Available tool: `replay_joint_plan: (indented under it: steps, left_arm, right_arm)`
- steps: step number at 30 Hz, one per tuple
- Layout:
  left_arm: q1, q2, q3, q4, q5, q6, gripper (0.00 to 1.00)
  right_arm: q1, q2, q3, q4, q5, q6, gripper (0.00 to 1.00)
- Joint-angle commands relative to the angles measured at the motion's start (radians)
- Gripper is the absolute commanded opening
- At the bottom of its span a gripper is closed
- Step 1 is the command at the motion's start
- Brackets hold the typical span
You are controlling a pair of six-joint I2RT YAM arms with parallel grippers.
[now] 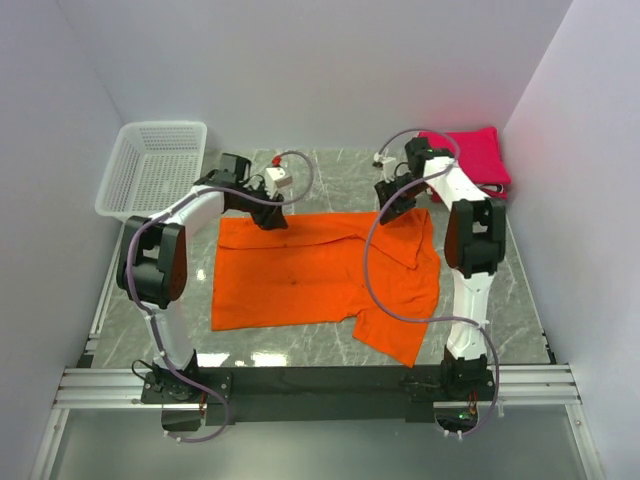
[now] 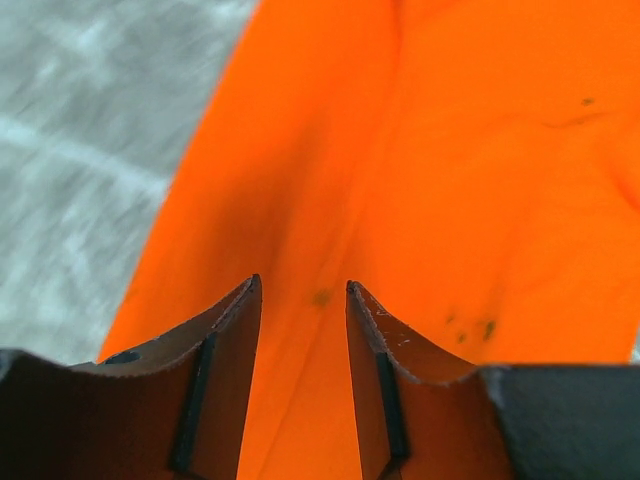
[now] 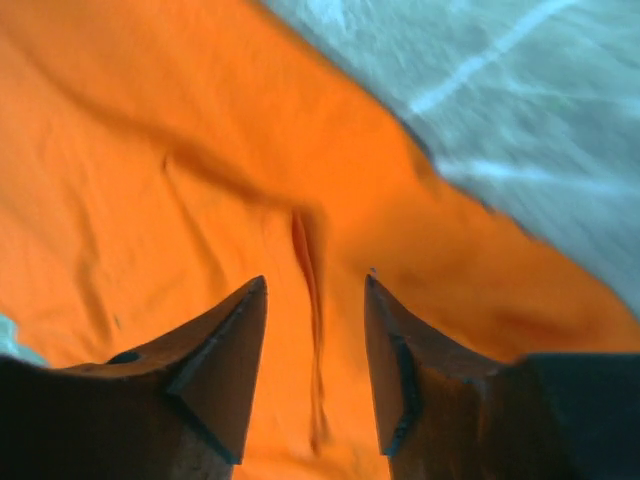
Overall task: Fold and stack the t-shirts
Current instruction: Fold the tshirt
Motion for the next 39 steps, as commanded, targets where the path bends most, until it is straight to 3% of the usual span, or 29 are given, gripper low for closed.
replay_joint_plan:
  steps: [1, 2, 7, 10, 11, 16, 20, 23, 34, 39]
  left_arm:
    - [0.060, -0.058, -0.009, -0.013, 0.005, -0.032, 0.45]
    - [0.082, -0.063, -0.017, -0.008, 0.004, -0.033, 0.46]
    - [0.133, -0.087, -0.055, -0.019, -0.006, -0.018, 0.46]
    - [0.151, -0.090, -0.067, -0.022, -0.006, -0.011, 0.46]
    - [0.157, -0.090, -0.069, -0.024, -0.009, -0.010, 0.46]
    - [0.171, -0.086, -0.066, -0.037, -0.006, 0.003, 0.46]
    - [0.182, -0.084, -0.055, -0.051, -0.004, 0.011, 0.44]
    - [0.191, -0.095, -0.055, -0.056, -0.004, 0.014, 0.44]
    - [0.200, -0.135, -0.135, -0.066, -0.049, 0.019, 0.44]
    - [0.202, -0.124, -0.135, -0.062, -0.099, -0.016, 0.44]
  right_arm:
    - [0.019, 0.058, 0.077, 0.000, -0.043, 0.094, 0.54]
    - [0.020, 0.065, 0.080, 0.006, -0.040, 0.095, 0.62]
    - [0.040, 0.085, 0.085, 0.012, -0.052, 0.082, 0.63]
    - [0.051, 0.100, 0.097, -0.017, -0.066, 0.060, 0.54]
    - [0.053, 0.102, 0.100, -0.025, -0.075, 0.054, 0.47]
    - [0.057, 0.076, 0.080, -0.052, -0.087, 0.019, 0.38]
    - [0.065, 0.054, 0.056, -0.100, -0.101, -0.026, 0.10]
    - [0.069, 0.011, 0.013, -0.126, -0.129, -0.058, 0.00]
    - [0.183, -0.103, -0.240, -0.135, -0.061, -0.162, 0.04]
    - [0.180, -0.070, -0.179, -0.278, -0.083, -0.247, 0.27]
